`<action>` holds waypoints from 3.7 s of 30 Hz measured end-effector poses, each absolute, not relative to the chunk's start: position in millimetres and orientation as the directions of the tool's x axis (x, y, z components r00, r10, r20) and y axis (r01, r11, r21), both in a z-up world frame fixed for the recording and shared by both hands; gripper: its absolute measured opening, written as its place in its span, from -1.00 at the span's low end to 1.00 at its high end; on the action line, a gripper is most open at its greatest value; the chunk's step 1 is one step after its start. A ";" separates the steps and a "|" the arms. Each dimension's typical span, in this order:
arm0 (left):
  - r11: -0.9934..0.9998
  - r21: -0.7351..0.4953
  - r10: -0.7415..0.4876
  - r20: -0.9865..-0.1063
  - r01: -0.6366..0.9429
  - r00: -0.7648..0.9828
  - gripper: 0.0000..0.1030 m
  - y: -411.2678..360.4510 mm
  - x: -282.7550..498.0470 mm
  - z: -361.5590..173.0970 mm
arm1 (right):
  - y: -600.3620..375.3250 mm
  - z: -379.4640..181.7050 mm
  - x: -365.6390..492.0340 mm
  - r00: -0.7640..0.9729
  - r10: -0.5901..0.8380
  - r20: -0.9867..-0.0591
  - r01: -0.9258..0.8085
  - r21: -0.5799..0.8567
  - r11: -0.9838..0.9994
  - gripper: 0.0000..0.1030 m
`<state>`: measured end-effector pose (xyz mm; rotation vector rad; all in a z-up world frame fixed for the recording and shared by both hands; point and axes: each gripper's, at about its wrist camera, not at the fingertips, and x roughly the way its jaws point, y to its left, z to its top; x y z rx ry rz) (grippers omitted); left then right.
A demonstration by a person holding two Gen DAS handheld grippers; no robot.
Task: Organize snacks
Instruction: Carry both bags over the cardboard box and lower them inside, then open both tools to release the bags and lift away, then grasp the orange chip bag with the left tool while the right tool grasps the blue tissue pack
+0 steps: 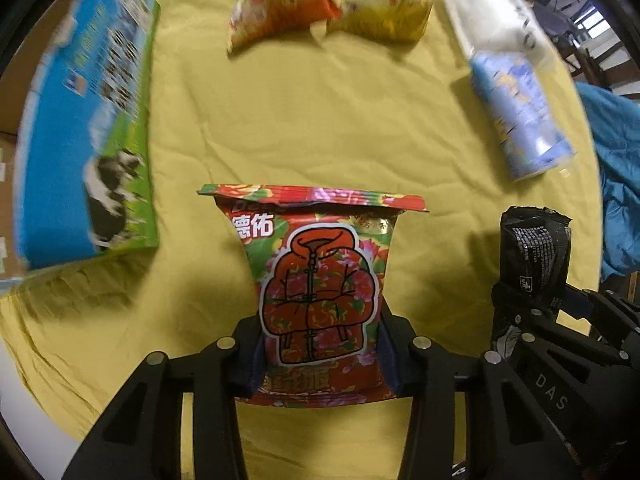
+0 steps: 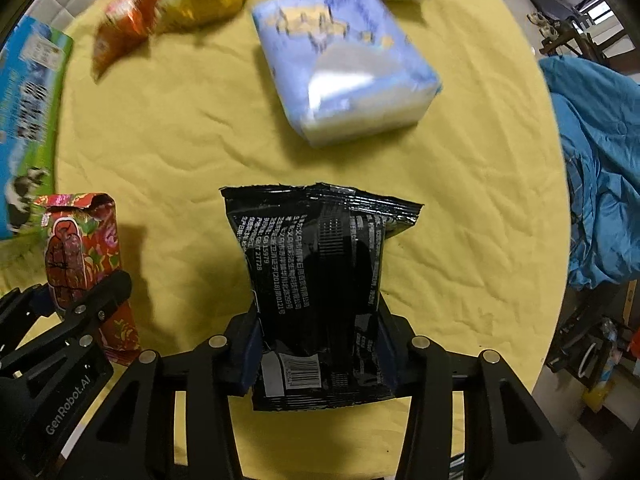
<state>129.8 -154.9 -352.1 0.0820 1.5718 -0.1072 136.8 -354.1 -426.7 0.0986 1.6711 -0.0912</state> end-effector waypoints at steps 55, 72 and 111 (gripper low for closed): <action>0.930 -0.340 -0.350 -0.935 -0.139 -0.059 -0.14 164.9 325.1 -352.7 | 31.8 -406.6 366.9 -0.040 0.090 -0.995 -0.104 0.093 0.990 0.03; 0.988 -0.114 -0.102 -0.989 -0.107 0.109 0.97 173.3 280.5 -291.1 | 54.9 -361.1 321.4 0.034 0.052 -0.998 -0.125 0.048 0.991 0.82; 0.995 -0.065 -0.022 -0.889 -0.079 0.458 0.99 124.4 131.7 -113.2 | -41.7 -154.2 166.4 0.325 0.150 -0.934 -0.157 0.103 0.982 1.00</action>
